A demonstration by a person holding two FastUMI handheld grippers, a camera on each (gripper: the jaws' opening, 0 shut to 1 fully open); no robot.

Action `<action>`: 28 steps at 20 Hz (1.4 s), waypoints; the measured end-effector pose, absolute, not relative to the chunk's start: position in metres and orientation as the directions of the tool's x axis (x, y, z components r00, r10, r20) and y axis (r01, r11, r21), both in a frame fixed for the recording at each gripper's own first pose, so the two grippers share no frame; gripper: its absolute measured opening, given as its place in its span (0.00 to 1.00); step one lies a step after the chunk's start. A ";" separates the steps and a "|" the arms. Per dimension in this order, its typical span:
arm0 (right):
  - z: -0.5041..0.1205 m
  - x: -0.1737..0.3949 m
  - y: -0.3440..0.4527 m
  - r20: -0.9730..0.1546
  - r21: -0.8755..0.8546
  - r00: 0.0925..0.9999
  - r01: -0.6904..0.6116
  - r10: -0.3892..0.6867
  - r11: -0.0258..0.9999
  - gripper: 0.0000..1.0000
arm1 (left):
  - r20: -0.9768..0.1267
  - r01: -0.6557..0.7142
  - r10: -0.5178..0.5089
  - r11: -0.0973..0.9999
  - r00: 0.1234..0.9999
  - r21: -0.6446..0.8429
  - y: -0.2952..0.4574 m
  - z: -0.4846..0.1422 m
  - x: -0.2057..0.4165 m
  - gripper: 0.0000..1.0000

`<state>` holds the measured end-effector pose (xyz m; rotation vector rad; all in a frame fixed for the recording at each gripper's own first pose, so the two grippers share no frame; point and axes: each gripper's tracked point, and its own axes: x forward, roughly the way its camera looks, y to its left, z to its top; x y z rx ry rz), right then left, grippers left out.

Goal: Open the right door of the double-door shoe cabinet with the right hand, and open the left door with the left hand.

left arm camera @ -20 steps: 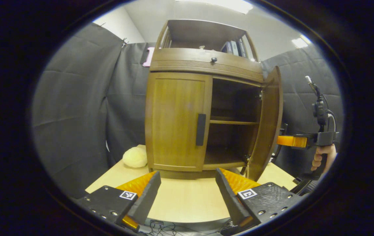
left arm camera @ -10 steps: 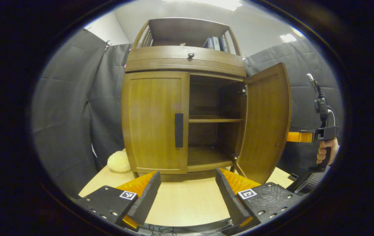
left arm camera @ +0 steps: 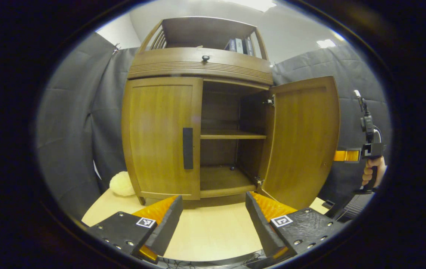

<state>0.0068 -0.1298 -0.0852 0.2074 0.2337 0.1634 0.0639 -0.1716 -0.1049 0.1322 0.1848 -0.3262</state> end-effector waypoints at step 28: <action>-0.023 -0.049 0.014 -0.116 0.140 0.956 -0.252 0.268 0.958 0.02 | -0.115 0.188 -0.181 0.980 0.977 0.060 -0.088 -0.076 0.103 0.96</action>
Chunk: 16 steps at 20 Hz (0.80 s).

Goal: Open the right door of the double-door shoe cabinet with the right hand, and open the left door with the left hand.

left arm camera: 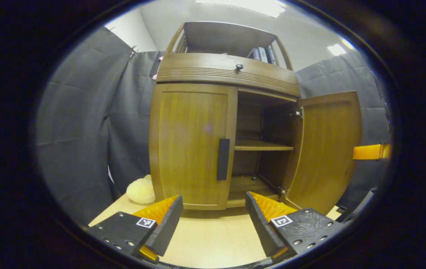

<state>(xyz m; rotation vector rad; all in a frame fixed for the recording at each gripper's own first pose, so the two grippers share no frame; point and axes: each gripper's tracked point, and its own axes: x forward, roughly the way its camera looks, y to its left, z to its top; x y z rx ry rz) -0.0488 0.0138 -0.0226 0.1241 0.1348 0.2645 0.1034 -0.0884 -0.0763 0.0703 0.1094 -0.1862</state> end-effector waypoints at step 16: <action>-0.033 0.064 0.046 -0.102 0.039 0.955 -0.277 0.280 0.960 0.26 | -0.082 0.167 -0.158 0.979 0.984 0.120 -0.139 -0.033 0.241 0.96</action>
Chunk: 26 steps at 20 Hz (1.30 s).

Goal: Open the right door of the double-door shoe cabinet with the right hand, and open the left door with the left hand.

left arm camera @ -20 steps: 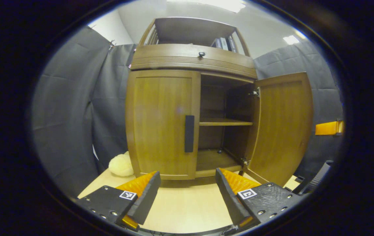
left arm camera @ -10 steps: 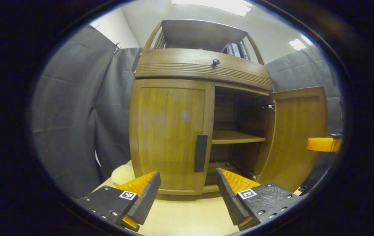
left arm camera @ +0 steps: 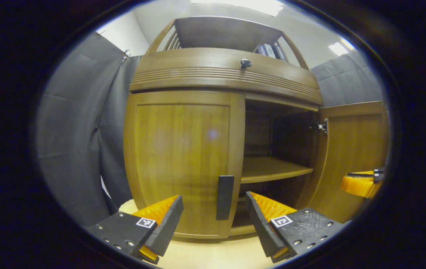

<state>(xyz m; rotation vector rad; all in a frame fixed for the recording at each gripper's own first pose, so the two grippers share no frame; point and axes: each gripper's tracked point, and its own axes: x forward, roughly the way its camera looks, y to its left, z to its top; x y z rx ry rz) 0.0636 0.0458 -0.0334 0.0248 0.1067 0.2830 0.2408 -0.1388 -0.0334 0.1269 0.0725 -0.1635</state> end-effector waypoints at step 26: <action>-0.055 0.121 0.050 -0.121 0.003 0.950 -0.290 0.289 0.957 1.00 | -0.105 0.060 -0.044 0.986 0.993 0.153 -0.170 -0.074 0.329 0.13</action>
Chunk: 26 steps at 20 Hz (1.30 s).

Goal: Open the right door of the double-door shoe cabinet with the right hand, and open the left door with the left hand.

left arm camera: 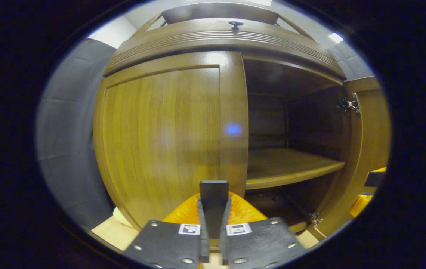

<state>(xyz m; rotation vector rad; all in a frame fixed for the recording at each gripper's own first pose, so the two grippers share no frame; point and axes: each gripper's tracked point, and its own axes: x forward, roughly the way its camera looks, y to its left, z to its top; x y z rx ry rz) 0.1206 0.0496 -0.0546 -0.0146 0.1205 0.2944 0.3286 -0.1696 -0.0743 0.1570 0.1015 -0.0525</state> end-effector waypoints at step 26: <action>-0.050 0.051 0.069 -0.117 0.013 0.963 -0.245 0.245 0.969 1.00 | -0.077 0.121 -0.115 0.989 0.990 0.088 -0.113 -0.062 0.210 0.06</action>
